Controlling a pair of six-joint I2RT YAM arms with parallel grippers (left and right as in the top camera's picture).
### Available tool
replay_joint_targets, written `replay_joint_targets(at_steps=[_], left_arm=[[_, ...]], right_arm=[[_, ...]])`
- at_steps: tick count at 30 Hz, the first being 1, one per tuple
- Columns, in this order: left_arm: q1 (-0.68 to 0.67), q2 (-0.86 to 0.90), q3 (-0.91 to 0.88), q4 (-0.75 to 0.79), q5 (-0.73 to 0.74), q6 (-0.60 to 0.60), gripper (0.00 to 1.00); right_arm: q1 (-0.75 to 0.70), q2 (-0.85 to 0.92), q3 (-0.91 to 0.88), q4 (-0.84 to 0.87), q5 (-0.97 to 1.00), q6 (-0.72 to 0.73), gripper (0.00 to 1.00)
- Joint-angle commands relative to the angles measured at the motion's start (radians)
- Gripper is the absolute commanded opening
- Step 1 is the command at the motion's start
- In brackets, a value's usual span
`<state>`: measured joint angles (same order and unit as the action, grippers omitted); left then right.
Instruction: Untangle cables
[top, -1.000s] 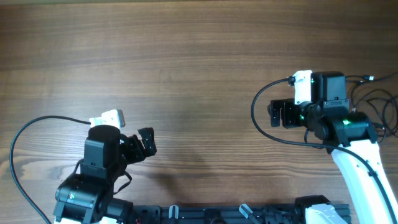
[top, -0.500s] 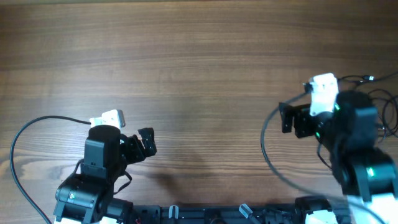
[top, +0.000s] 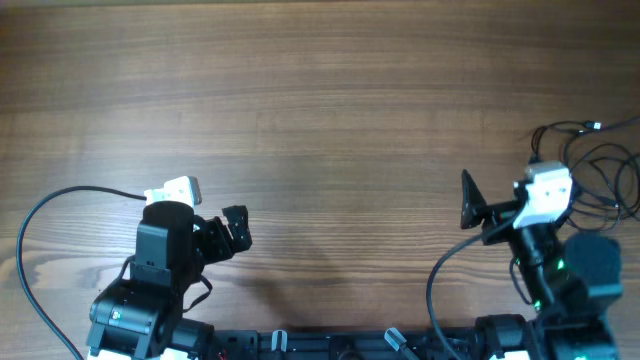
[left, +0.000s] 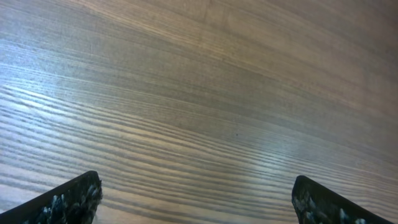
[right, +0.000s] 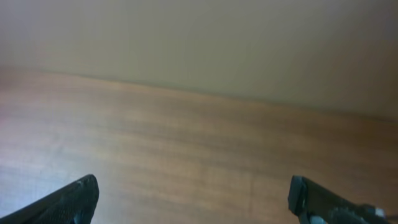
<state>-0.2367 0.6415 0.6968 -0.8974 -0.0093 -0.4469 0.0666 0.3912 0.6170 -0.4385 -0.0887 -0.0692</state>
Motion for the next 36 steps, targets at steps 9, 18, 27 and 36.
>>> replay_joint_targets(at_steps=[9, 18, 27, 36], left_arm=[[-0.006, -0.004, -0.009, -0.001, 0.001, -0.002, 1.00], [-0.006, -0.004, -0.009, -0.001, 0.001, -0.002, 1.00], [-0.006, -0.004, -0.009, -0.001, 0.001, -0.002, 1.00], [-0.006, -0.004, -0.009, -0.001, 0.001, -0.002, 1.00]], right_arm=[[-0.033, -0.363, -0.364, 0.332, -0.036, 0.155, 1.00], [-0.036, -0.388, -0.489, 0.506, -0.035, 0.150, 1.00], [-0.036, -0.388, -0.612, 0.649, -0.071, 0.131, 1.00], [-0.036, -0.388, -0.612, 0.455, -0.086, 0.073, 1.00]])
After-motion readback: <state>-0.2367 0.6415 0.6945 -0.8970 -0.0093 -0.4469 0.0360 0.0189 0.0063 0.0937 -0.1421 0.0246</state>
